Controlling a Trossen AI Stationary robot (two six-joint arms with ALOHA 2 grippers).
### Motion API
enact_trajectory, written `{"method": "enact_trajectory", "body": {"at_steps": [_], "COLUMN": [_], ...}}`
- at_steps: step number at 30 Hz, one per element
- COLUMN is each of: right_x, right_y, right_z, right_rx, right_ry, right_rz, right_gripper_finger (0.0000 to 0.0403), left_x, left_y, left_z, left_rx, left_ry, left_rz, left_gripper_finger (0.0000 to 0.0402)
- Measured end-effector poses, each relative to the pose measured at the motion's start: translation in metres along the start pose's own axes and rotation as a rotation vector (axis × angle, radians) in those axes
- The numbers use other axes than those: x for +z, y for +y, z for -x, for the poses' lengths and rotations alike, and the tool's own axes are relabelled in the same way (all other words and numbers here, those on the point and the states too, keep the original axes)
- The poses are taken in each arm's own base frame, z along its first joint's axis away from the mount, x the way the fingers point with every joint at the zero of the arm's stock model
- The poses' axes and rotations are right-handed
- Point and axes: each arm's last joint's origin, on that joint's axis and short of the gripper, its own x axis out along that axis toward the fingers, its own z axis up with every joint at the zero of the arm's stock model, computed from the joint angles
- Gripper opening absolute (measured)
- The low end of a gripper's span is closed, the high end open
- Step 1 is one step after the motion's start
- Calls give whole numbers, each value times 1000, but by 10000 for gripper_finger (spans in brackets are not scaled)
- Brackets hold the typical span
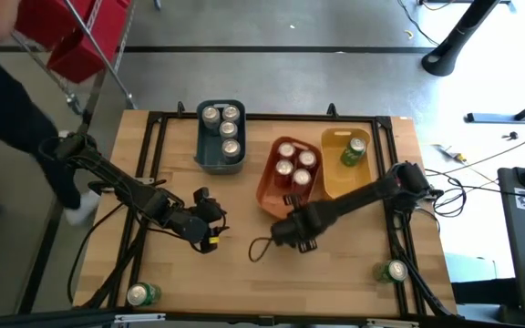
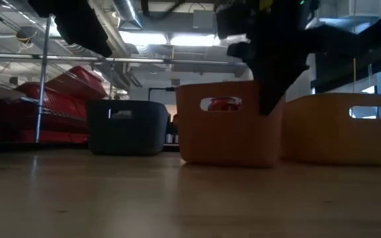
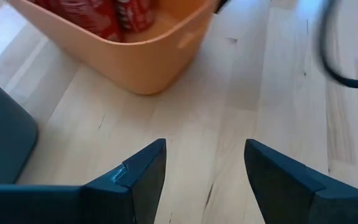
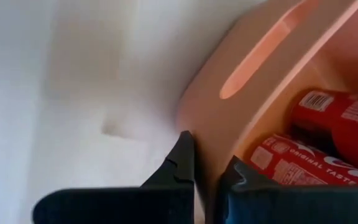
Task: Sort soda cans
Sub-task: Move the orange bin to the right of the blue bin
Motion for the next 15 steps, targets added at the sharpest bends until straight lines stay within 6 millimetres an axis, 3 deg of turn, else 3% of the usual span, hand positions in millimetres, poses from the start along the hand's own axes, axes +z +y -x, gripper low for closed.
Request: {"method": "enact_trajectory", "body": {"at_steps": [9, 15], "right_x": [-19, -33], "right_y": [-50, -83], "right_z": [-16, -26], "right_rx": [16, 35], "right_ry": [170, 247], "right_rz": [75, 32], "right_gripper_finger": [9, 10], "left_x": [0, 1], "left_y": [1, 1], "left_z": [0, 0], "left_rx": [22, 43], "left_ry": [-14, -26], "left_rz": [-38, -85], "left_gripper_finger": [208, 208]}}
